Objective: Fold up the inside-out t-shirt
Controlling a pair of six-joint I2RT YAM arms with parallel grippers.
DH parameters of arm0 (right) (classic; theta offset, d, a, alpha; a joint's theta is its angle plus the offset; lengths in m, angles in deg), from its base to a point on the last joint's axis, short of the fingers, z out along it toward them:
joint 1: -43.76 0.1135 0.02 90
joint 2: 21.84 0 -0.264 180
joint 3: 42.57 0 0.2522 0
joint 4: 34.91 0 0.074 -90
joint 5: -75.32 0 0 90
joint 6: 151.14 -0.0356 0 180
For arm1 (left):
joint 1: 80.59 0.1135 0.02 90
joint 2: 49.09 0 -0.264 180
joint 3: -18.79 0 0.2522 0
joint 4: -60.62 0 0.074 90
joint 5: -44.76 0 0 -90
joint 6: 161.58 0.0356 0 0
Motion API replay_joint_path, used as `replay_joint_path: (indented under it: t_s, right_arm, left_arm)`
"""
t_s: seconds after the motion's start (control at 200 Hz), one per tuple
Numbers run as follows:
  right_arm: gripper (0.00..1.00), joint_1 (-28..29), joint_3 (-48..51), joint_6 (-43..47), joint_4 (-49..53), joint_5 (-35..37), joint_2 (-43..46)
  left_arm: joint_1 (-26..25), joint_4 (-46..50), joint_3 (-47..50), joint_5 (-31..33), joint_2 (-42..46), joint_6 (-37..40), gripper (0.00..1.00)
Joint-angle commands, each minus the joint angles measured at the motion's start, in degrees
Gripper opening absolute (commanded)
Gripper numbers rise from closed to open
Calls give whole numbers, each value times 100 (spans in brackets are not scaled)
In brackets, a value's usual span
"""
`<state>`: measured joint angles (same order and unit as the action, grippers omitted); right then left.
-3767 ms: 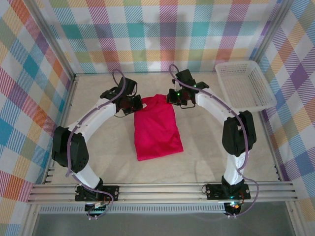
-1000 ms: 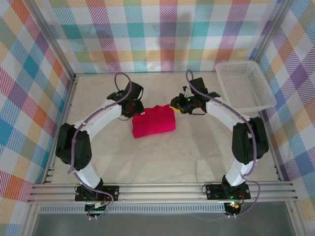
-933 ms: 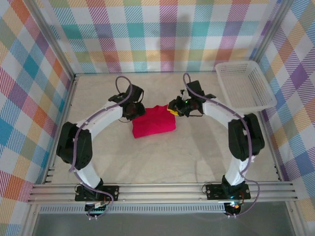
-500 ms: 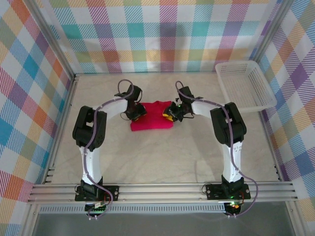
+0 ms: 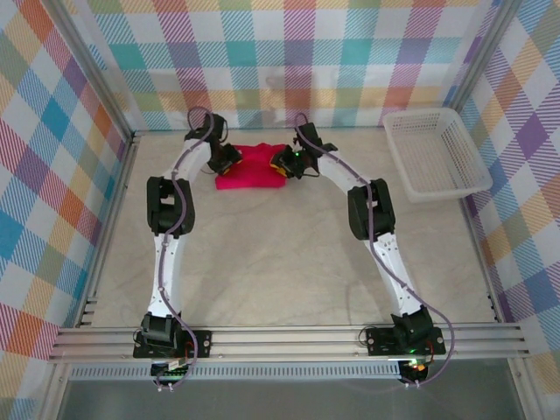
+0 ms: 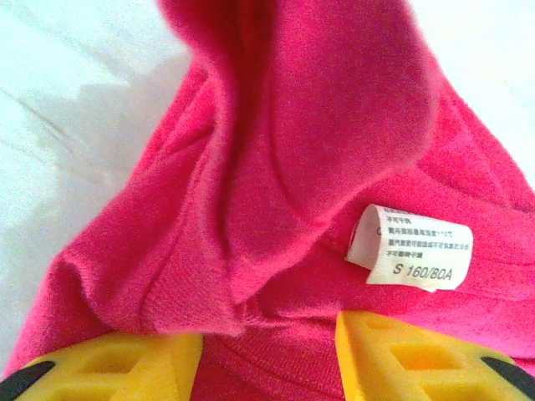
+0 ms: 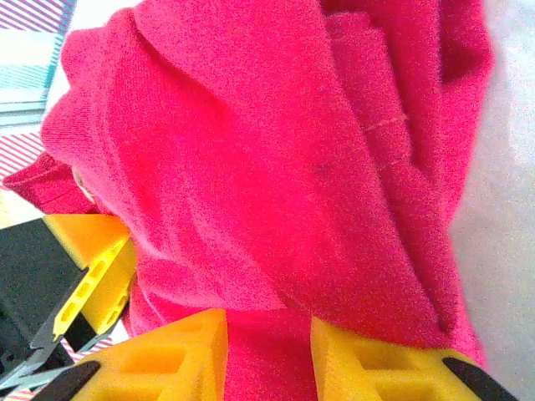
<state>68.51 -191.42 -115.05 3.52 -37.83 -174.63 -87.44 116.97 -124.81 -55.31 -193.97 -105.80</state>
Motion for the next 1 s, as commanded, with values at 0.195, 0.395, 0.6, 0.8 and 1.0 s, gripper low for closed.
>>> replay_joint_path:
  t_s: [0.195,0.395,0.6,0.8,1.0]
  right_arm:
    - [41,-32,-519,428,804,-190,161]
    - [64,-114,136,1470,953,-564,1387]
    - [79,-120,2105,2973,1123,62,3489]
    - [97,-120,5646,3931,-453,2567,6316]
    - [100,-149,9111,5468,-3012,4573,8611]
  left_arm:
    - [190,738,21,79,250,538,62]
    - [128,282,1339,44,1947,694,79]
    - [-233,-394,3312,891,4175,1050,100]
    - [-639,-1661,5297,928,5975,1597,100]
    - [-791,-2505,7059,2197,7000,2118,100]
